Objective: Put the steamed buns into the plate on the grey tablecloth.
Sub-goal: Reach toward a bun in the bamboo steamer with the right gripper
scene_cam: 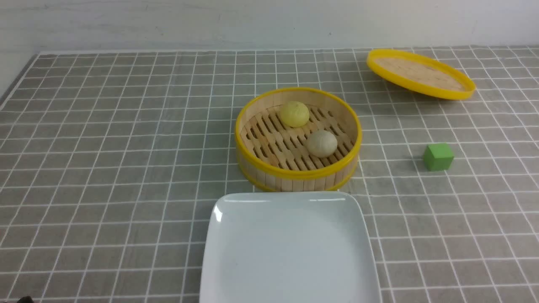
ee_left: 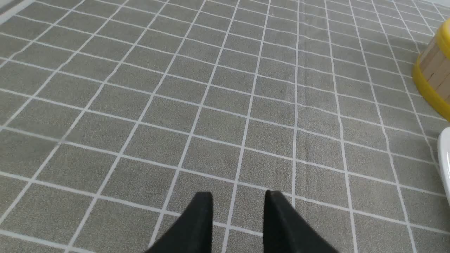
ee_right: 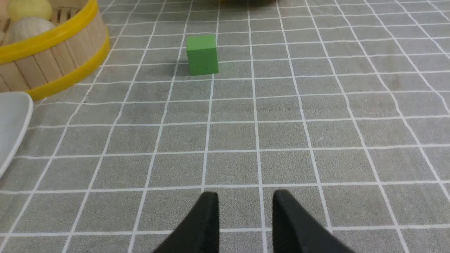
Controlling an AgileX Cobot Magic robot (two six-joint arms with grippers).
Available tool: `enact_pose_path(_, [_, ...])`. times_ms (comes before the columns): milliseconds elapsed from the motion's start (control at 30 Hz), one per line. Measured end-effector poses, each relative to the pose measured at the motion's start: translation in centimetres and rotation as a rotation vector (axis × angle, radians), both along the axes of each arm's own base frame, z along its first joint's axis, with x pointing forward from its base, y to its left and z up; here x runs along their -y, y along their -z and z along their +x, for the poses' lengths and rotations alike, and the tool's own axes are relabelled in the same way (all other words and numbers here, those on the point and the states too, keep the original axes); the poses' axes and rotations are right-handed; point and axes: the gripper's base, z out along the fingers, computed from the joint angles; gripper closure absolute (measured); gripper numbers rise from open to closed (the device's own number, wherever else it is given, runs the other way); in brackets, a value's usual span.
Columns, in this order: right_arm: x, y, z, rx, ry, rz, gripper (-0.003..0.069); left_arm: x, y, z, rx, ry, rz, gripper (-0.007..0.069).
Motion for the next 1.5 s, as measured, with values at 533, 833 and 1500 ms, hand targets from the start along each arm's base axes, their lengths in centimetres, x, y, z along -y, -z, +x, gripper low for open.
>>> enact_pose_path(533, [0.0,0.0,0.0,0.0,0.0,0.001,0.0419,0.0,0.0,0.0,0.0,0.0,0.0,0.0384])
enact_pose_path(833, [0.0,0.0,0.0,0.0,0.0,0.0,0.0419,0.0,0.0,0.0,0.0,0.0,0.0,0.0384])
enact_pose_path(1500, [-0.83,-0.22,0.11,0.011,0.043,0.467,0.0419,0.93,-0.18,0.13,0.035,-0.077,-0.58,0.0384])
